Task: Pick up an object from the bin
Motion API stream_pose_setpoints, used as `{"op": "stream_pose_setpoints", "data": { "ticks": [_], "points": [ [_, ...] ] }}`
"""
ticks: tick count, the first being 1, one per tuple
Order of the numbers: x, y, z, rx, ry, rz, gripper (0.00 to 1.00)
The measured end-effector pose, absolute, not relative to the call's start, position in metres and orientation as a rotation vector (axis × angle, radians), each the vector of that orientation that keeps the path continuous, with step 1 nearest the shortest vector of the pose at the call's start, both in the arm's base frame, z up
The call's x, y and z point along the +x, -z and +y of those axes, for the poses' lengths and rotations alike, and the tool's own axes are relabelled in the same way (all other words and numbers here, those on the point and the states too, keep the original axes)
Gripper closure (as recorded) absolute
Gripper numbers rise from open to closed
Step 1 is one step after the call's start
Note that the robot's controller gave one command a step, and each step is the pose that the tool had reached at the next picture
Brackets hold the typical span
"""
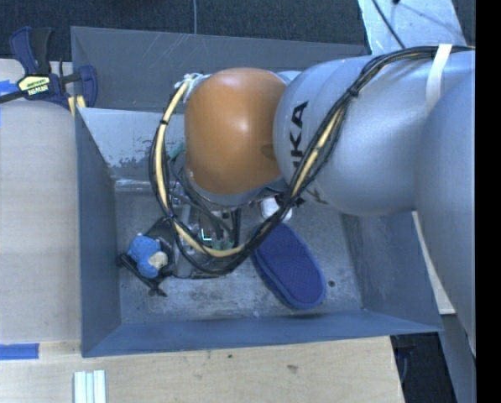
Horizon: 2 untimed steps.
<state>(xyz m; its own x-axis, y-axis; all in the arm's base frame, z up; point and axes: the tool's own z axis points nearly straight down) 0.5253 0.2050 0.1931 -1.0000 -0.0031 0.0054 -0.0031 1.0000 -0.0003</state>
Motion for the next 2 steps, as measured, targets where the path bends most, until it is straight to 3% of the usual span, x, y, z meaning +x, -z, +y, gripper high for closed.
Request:
{"op": "stream_pose_setpoints", "data": {
  "ticks": [1, 2],
  "points": [
    [0.5476, -0.0878, 0.2069, -0.031, -0.003, -3.136, 0.00],
    [0.5495, -0.0924, 0.2077, -0.034, 0.001, -3.143, 1.00]
  ]
}}
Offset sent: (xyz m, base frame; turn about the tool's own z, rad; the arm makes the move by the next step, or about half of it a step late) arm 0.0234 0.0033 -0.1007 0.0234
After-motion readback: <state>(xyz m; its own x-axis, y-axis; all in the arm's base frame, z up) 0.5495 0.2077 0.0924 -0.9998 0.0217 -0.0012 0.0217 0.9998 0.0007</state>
